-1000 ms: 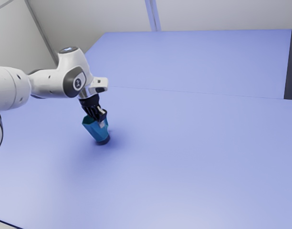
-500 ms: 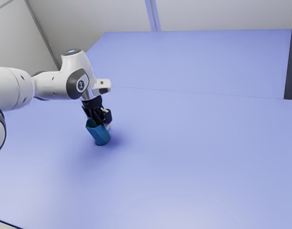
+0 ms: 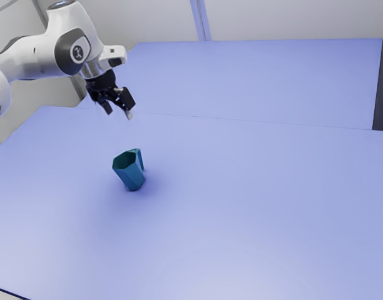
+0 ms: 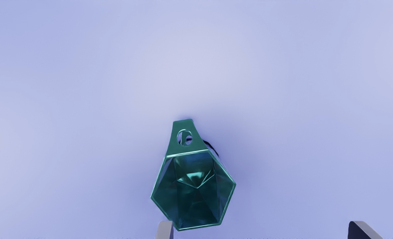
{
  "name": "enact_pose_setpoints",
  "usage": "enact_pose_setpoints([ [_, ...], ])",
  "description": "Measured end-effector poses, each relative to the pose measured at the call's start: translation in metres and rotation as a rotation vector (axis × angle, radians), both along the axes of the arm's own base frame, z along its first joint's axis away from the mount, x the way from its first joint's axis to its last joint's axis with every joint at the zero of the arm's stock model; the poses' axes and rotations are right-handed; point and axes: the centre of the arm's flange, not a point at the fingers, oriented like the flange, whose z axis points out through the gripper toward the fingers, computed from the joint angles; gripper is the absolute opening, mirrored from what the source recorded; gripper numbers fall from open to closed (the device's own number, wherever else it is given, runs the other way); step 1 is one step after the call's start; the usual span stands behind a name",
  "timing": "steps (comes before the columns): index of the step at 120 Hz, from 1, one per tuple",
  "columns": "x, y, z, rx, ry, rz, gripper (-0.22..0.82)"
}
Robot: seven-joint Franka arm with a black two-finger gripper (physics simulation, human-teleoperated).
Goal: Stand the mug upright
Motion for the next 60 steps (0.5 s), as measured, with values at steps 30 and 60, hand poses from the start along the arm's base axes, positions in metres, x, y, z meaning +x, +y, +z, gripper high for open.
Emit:
enact_pose_setpoints([
  [30,-0.008,-0.003,0.041,-0.004,0.033,-0.004,0.60],
  [60,-0.015,-0.001,0.042,-0.006,0.073,-0.001,0.60],
])
